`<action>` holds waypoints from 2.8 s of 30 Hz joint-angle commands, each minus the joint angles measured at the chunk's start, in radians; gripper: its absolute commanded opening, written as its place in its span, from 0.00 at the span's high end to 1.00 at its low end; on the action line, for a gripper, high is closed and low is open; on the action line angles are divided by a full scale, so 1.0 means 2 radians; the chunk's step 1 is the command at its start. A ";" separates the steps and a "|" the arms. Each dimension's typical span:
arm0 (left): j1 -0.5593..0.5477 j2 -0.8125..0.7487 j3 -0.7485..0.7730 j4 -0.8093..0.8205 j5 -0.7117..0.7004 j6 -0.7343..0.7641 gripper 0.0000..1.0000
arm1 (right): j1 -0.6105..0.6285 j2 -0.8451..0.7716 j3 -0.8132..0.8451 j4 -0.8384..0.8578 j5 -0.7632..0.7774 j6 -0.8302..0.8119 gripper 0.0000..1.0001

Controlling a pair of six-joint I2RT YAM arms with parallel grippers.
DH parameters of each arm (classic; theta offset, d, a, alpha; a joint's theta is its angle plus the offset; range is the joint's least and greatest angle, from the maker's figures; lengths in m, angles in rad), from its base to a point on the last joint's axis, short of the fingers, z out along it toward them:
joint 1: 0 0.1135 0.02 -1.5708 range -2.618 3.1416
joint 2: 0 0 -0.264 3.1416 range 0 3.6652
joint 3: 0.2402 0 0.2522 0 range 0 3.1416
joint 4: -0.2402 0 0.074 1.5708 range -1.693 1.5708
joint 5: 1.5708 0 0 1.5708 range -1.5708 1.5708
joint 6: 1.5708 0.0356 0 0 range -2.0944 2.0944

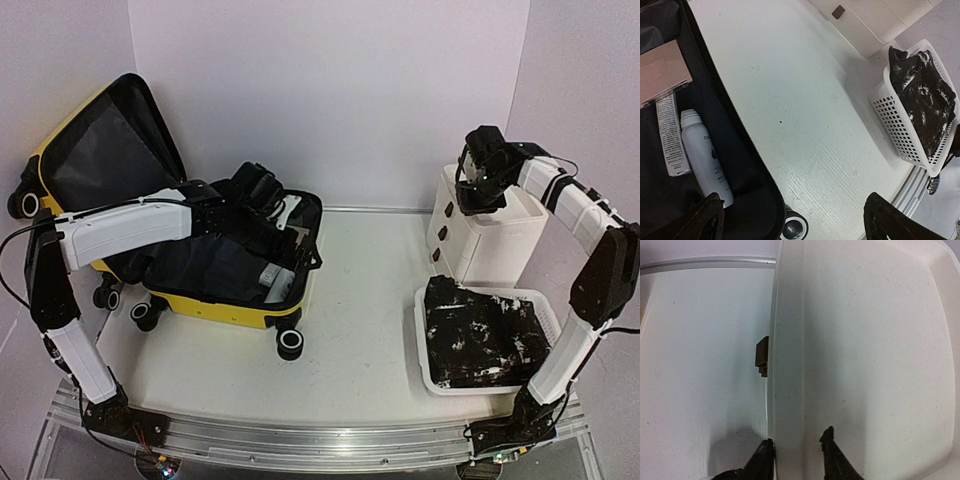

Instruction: Open, take out, and arrange the luggage

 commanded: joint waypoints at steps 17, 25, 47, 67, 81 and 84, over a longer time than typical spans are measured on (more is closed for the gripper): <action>0.079 0.010 0.004 0.133 0.161 -0.044 0.05 | 0.106 0.038 0.103 0.008 -0.132 0.111 1.00; 0.067 0.116 0.077 0.260 0.213 0.028 0.18 | 0.159 0.042 0.086 0.011 -0.100 0.158 1.00; 0.034 0.355 0.270 0.475 0.205 0.104 0.44 | 0.185 0.050 0.099 0.017 -0.116 0.184 1.00; 0.042 0.189 0.061 0.475 0.152 0.165 1.00 | 0.186 0.022 0.075 0.009 0.025 0.179 1.00; 0.059 0.124 -0.003 0.441 0.150 0.148 0.77 | 0.171 0.015 0.065 -0.002 0.048 0.167 1.00; 0.078 0.085 -0.032 0.424 0.155 0.134 0.72 | 0.170 0.016 0.066 -0.002 0.043 0.168 1.00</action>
